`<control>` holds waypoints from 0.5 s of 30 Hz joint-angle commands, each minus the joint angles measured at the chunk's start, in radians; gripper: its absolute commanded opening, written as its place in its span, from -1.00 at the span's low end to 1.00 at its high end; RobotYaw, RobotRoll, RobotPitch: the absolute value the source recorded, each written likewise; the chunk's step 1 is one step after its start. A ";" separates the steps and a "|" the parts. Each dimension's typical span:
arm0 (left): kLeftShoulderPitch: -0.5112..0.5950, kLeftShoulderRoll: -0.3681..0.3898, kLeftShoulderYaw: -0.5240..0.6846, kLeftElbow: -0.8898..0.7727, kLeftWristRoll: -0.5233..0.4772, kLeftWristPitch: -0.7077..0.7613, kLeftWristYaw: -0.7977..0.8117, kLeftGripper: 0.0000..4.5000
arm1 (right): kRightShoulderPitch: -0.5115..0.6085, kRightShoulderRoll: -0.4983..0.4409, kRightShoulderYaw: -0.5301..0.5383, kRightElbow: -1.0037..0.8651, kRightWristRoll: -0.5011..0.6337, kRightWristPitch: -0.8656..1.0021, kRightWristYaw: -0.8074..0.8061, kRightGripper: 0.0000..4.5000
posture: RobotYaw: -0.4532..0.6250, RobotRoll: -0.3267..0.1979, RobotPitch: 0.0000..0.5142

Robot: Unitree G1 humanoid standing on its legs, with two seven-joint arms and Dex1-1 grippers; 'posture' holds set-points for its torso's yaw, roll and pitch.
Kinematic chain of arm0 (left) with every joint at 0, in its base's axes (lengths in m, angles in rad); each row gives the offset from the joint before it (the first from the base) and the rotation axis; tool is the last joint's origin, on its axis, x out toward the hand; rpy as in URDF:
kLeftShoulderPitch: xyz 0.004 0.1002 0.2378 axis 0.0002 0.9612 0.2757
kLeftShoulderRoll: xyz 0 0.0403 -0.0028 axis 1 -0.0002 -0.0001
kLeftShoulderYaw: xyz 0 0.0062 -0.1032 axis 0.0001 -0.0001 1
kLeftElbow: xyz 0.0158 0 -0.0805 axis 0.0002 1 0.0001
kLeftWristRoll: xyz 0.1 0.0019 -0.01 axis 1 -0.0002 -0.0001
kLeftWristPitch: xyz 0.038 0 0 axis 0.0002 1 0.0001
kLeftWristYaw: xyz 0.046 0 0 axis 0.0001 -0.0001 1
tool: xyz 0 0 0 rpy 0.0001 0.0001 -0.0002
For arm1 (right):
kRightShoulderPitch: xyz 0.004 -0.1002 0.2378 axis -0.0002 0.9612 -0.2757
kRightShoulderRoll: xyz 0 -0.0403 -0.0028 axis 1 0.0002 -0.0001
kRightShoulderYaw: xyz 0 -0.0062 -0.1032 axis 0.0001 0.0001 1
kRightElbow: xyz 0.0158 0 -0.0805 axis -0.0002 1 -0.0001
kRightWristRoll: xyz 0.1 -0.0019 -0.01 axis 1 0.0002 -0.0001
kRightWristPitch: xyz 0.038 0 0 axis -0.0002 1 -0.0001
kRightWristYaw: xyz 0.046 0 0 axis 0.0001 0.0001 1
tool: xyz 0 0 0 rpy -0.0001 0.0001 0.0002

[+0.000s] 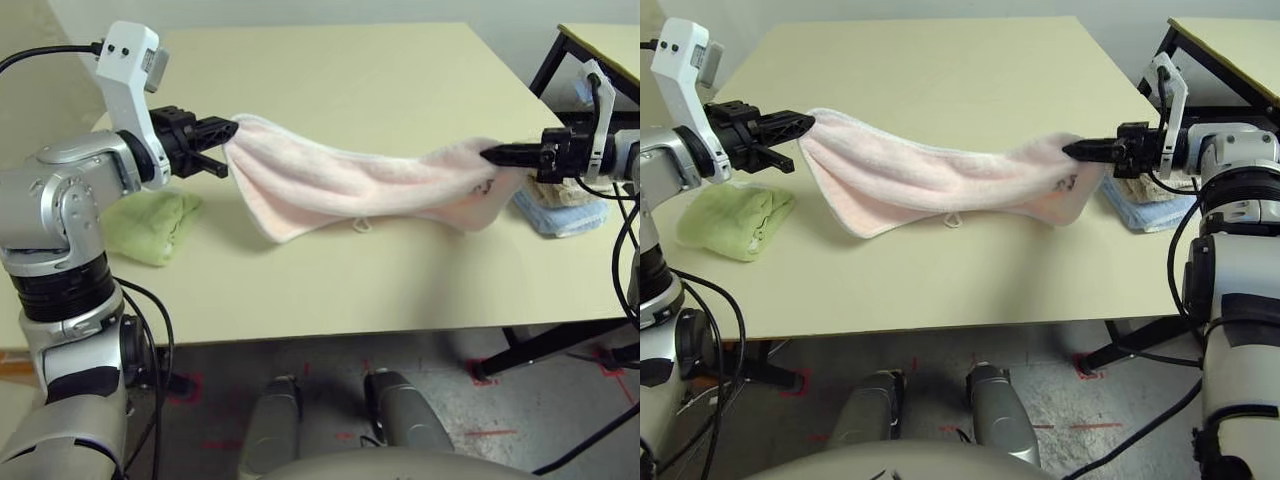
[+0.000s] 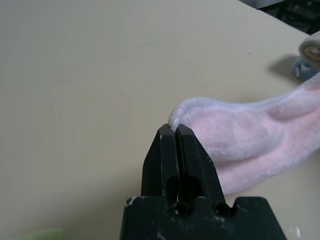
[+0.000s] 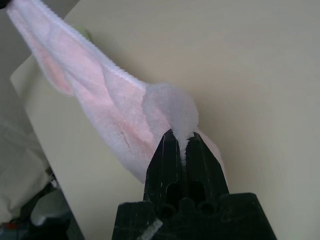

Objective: Fold the towel and set it aside.

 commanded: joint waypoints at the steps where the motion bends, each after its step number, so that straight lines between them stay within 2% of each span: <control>1: -0.033 -0.001 0.001 0.085 0.037 -0.160 0.058 -0.98 | -0.036 0.062 -0.123 0.027 0.045 -0.212 -0.369 -1.00 | 0.18 0.25 -0.84; 3: -0.100 -0.038 0.044 0.144 0.054 -0.269 0.137 -0.98 | -0.087 0.090 -0.216 0.048 0.096 -0.308 -0.545 -1.00 | 0.18 0.25 -0.84; 4: -0.117 -0.041 0.050 0.159 0.062 -0.322 0.154 -0.98 | -0.107 0.097 -0.249 0.055 0.118 -0.326 -0.580 -1.00 | 0.18 0.25 -0.84; 7: -0.082 -0.020 0.027 0.120 0.074 -0.413 0.152 -0.98 | -0.122 0.109 -0.280 0.053 0.146 -0.356 -0.552 -1.00 | 0.17 0.25 -0.81; 10: 0.023 -0.024 0.022 -0.012 0.015 -0.363 0.141 -0.98 | -0.070 0.105 -0.252 0.036 0.137 -0.342 -0.437 -1.00 | 0.17 0.25 -0.81; 12: 0.171 -0.031 0.021 -0.147 -0.057 -0.277 0.119 -0.98 | 0.020 0.095 -0.194 -0.001 0.110 -0.311 -0.306 -1.00 | 0.18 0.25 -0.76; 15: 0.350 -0.014 0.013 -0.258 -0.112 -0.227 0.093 -0.98 | 0.129 0.082 -0.140 -0.067 0.102 -0.257 -0.183 -1.00 | 0.19 0.25 -0.71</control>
